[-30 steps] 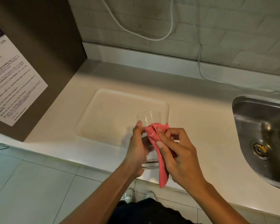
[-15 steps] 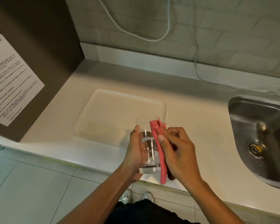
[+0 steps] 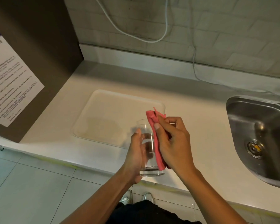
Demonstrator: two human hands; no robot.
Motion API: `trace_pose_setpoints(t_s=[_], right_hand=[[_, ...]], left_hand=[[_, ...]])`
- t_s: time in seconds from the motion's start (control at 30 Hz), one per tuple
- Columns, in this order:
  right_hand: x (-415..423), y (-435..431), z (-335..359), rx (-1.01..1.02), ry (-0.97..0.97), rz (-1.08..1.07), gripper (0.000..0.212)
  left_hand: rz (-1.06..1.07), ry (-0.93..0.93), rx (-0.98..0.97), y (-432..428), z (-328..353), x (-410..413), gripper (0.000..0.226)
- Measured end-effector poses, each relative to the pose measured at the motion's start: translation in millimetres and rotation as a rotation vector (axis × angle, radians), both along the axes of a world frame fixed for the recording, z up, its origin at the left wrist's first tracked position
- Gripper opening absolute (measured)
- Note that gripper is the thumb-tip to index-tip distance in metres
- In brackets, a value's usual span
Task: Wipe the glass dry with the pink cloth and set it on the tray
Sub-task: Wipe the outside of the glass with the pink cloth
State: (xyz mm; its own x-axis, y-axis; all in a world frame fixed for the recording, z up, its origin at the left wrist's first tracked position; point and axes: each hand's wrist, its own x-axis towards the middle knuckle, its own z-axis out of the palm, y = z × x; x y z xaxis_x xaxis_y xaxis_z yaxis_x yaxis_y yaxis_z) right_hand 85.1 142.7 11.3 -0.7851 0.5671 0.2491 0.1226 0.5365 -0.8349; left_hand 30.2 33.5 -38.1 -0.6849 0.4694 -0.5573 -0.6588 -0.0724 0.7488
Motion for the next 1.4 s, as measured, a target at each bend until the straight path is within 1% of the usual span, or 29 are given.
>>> trace_pose_setpoints(t_s=[0.07,0.13,0.2,0.3,0.37,0.43,0.5,0.53,0.6,0.67,0.73,0.8,0.87,0.9,0.97,1.07,1.1,1.17,1.23,1.27,1.33,1.4], right_hand=[[7,-8,-1,0.121,0.002,0.075,0.035],[25,-15,-9,0.198,0.011,0.166,0.037],[37,-13,-15,0.137,0.017,0.172,0.035],[24,-1,-9,-0.039,-0.014,0.053,0.031],[9,-1,-1,-0.066,0.005,0.01,0.033],[8,-10,3,0.052,0.025,0.049,0.034],[23,-17,-4,0.191,0.026,0.133,0.038],[33,-19,-8,0.208,0.03,0.161,0.039],[43,-17,-14,0.146,0.025,0.153,0.037],[33,-11,-10,0.021,0.01,0.083,0.034],[16,-9,-3,-0.019,-0.013,0.026,0.035],[11,-13,1,0.111,-0.006,0.049,0.034],[24,-18,-6,0.274,0.009,0.143,0.036],[33,-19,-12,0.289,0.022,0.178,0.036],[42,-17,-16,0.189,0.023,0.168,0.034],[25,-8,-8,0.016,0.002,0.057,0.034],[18,-7,-5,0.01,-0.001,0.038,0.036],[12,-12,-2,0.121,0.002,0.061,0.036],[22,-16,-8,0.252,0.019,0.154,0.036],[29,-17,-13,0.274,0.03,0.194,0.036],[35,-15,-18,0.231,0.03,0.205,0.035],[27,-11,-14,0.088,0.006,0.137,0.034]], left_hand=[[0.012,0.002,0.047,-2,0,-7,0.073],[0.009,-0.025,0.105,-5,2,-16,0.082],[0.018,-0.042,0.114,-6,3,-21,0.087],[-0.003,-0.028,0.077,-2,5,-18,0.075],[-0.014,-0.024,0.076,3,7,-15,0.073],[-0.01,-0.031,0.122,5,11,-18,0.076],[0.012,-0.036,0.152,4,12,-26,0.078],[0.032,-0.033,0.139,2,12,-29,0.075],[0.04,-0.036,0.113,0,8,-31,0.072],[0.005,-0.058,0.103,1,7,-25,0.078],[-0.017,-0.079,0.106,6,3,-19,0.079],[-0.017,-0.093,0.146,6,3,-21,0.08],[-0.018,-0.103,0.21,4,2,-27,0.082],[0.0,-0.098,0.213,2,2,-30,0.08],[0.036,-0.086,0.161,0,1,-33,0.077],[-0.001,-0.088,0.124,4,1,-24,0.085],[-0.017,-0.09,0.127,6,0,-22,0.084],[-0.022,-0.104,0.172,5,1,-23,0.083],[-0.022,-0.103,0.233,4,0,-30,0.084],[-0.011,-0.093,0.238,2,-1,-33,0.083],[0.012,-0.083,0.19,1,0,-38,0.081],[-0.005,-0.098,0.157,2,1,-35,0.089]])
